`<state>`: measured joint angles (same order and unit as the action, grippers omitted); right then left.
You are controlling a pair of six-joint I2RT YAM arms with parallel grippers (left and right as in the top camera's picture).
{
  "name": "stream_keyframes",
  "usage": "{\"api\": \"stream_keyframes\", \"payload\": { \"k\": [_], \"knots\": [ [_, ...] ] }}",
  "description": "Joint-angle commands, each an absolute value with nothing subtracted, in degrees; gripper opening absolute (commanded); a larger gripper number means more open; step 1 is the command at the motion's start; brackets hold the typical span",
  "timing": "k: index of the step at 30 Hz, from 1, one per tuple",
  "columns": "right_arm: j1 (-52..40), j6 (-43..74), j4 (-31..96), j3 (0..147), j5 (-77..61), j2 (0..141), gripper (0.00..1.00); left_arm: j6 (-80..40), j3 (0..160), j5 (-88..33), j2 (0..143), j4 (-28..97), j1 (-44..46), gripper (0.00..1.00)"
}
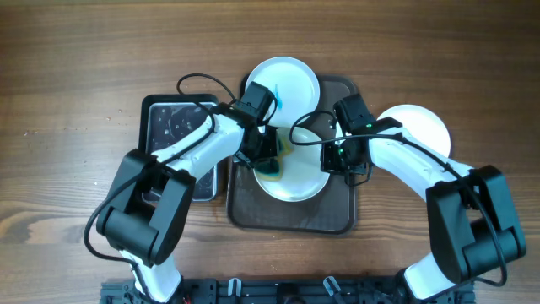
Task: Clean dirty plates on tray and stack at the side
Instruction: 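Move the sponge onto the lower plate while right gripper holds its rim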
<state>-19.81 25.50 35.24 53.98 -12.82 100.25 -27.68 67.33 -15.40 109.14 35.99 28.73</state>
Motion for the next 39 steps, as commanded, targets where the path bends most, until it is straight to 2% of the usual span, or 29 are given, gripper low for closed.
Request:
{"api": "stream_keyframes", "payload": {
  "k": [1, 8, 12, 19, 22, 25, 30, 37, 39],
  "knots": [
    [-19.4, 25.0, 36.4, 51.9, -6.0, 101.9, 0.04, -26.2, 66.7, -25.4, 112.7, 30.0, 32.0, 0.04],
    [-19.4, 23.5, 37.1, 51.9, -6.0, 101.9, 0.04, -29.2, 66.7, -35.7, 118.6, 20.9, 39.1, 0.04],
    [-19.4, 22.7, 37.1, 51.9, -6.0, 101.9, 0.04, -29.0, 66.7, -37.1, 118.8, 19.7, 42.0, 0.04],
    [-19.4, 22.6, 37.1, 51.9, -6.0, 101.9, 0.04, -27.2, 66.7, -39.3, 118.8, 20.8, 41.3, 0.04],
    [-19.4, 22.6, 37.1, 51.9, -6.0, 101.9, 0.05, -27.2, 66.7, -31.5, 118.0, 26.3, 38.7, 0.04],
    [-19.4, 22.5, 37.1, 51.9, -6.0, 101.9, 0.04, -27.2, 66.7, -18.0, 115.2, 33.6, 36.0, 0.04],
    [-19.4, 22.5, 37.1, 51.9, -6.0, 101.9, 0.04, -27.2, 66.7, -1.9, 110.0, 37.4, 32.9, 0.04],
    [-19.4, 22.5, 37.1, 51.9, -6.0, 101.9, 0.04, -27.2, 66.7, 15.2, 109.0, 39.8, 32.4, 0.04],
    [-19.4, 22.5, 37.1, 51.9, -6.0, 101.9, 0.04, -27.3, 66.7, 16.1, 107.8, 40.3, 32.4, 0.04]
  ]
}}
